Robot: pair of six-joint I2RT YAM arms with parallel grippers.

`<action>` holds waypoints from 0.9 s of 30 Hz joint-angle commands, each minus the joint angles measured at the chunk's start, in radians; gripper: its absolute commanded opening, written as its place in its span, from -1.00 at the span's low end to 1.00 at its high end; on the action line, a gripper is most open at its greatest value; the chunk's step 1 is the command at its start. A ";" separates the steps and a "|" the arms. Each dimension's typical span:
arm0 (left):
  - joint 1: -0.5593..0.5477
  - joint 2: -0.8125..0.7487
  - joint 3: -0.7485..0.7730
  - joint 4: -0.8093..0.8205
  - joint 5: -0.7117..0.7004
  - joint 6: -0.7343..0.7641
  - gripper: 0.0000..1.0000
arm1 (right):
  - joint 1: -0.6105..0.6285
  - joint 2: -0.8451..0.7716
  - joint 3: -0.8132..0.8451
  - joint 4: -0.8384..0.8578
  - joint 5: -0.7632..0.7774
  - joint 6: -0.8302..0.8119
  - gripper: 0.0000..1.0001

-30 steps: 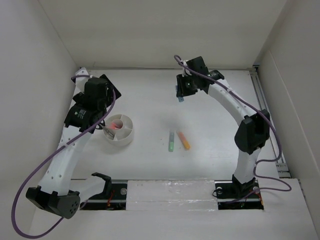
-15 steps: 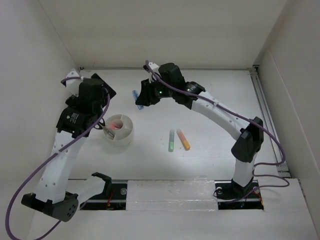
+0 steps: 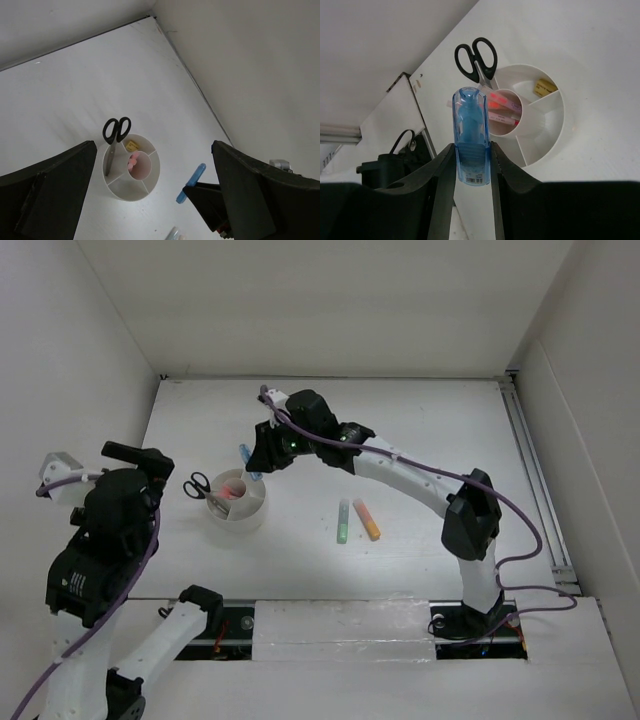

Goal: Sort the stationery into containers
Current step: Place the stationery in the storage box.

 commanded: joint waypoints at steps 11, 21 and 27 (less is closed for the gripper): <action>-0.001 -0.027 -0.022 -0.034 -0.004 0.004 0.98 | 0.023 -0.023 0.028 0.056 0.062 0.005 -1.00; -0.001 -0.045 -0.031 -0.078 -0.013 -0.051 0.98 | 0.023 -0.023 0.030 0.047 0.062 -0.014 -1.00; -0.001 -0.045 -0.031 -0.078 -0.013 -0.033 0.98 | 0.023 -0.023 0.030 0.047 0.071 -0.023 -1.00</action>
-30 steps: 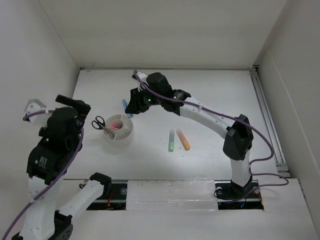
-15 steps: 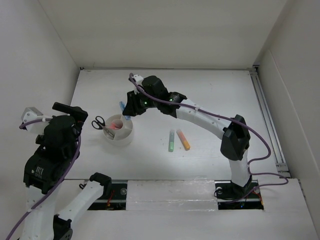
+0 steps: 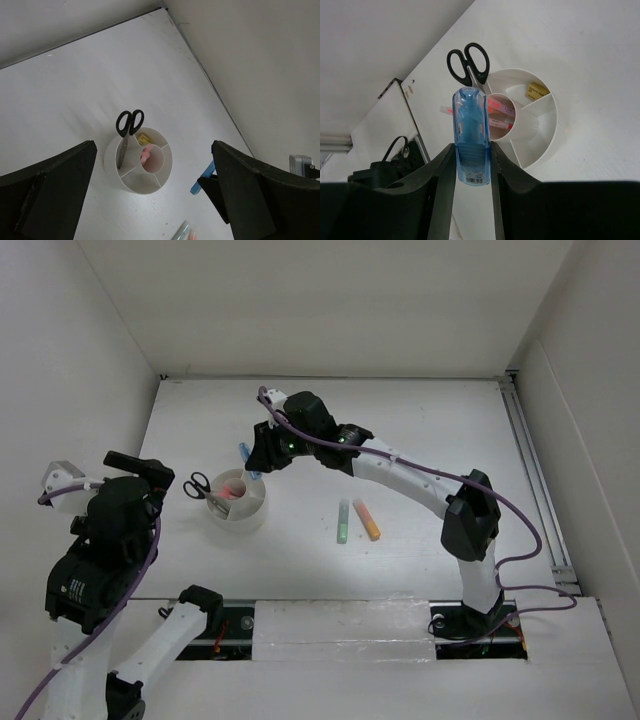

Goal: Sort the stationery into containers
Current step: Place the stationery in the storage box.

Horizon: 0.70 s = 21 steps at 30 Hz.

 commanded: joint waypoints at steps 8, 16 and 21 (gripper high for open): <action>-0.001 -0.002 -0.004 0.031 0.001 0.040 0.98 | -0.005 -0.020 0.028 0.039 0.012 -0.040 -1.00; -0.001 -0.002 -0.045 0.049 0.052 0.060 0.98 | -0.005 -0.001 -0.005 0.064 0.030 -0.072 -1.00; -0.001 -0.002 -0.091 0.071 0.087 0.082 0.98 | -0.005 0.023 -0.028 0.122 0.075 -0.072 -1.00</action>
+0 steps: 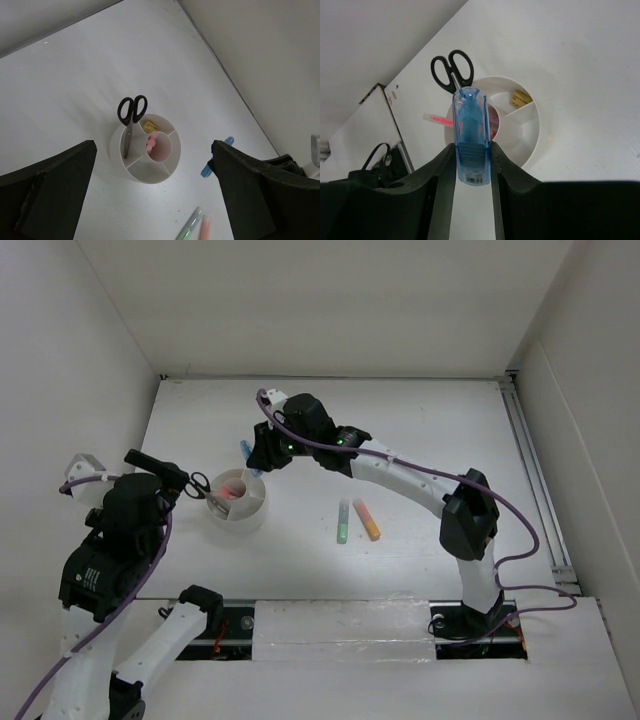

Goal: Sort the stationery into containers
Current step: Place the stationery in the storage box.

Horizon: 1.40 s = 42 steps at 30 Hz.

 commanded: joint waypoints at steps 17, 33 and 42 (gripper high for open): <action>-0.001 0.000 -0.003 0.057 0.035 0.068 0.98 | -0.023 0.147 0.030 0.191 -0.007 -0.019 -1.00; -0.001 -0.009 -0.022 0.076 0.054 0.096 0.98 | -0.023 0.176 0.030 0.200 -0.054 -0.019 -1.00; -0.001 -0.009 -0.040 0.076 0.054 0.096 0.98 | -0.023 0.194 0.030 0.200 -0.074 -0.019 -1.00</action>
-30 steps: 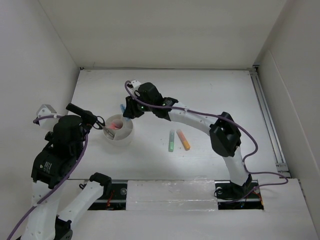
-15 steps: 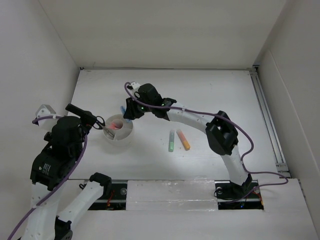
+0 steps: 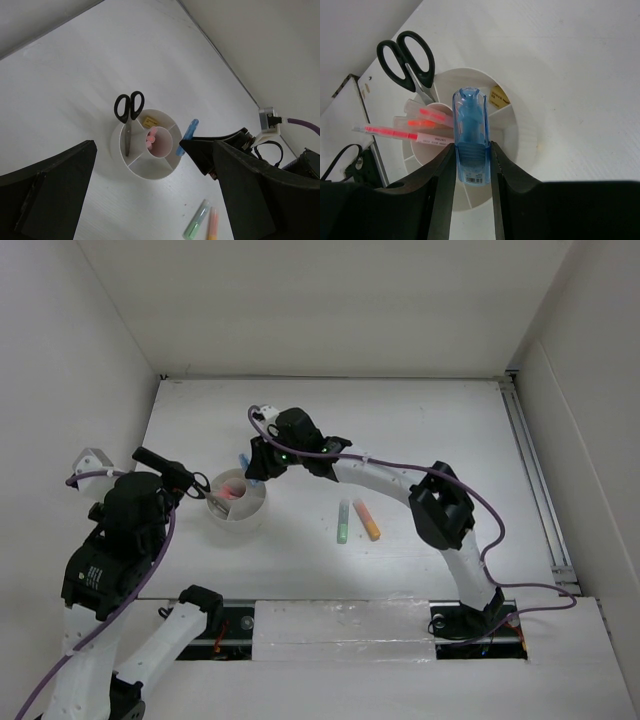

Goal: Sort the stationery into containers
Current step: Place the stationery in the storage box.

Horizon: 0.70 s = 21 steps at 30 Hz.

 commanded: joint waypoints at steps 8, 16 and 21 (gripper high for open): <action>-0.001 -0.006 -0.010 0.040 0.008 0.026 0.98 | -0.002 0.016 0.033 0.058 -0.027 -0.009 -1.00; -0.001 -0.015 -0.030 0.050 0.008 0.035 0.98 | -0.002 0.026 0.024 0.058 -0.017 -0.019 -1.00; -0.001 -0.015 -0.030 0.050 0.008 0.035 0.98 | -0.002 0.026 0.014 0.058 -0.017 -0.019 -1.00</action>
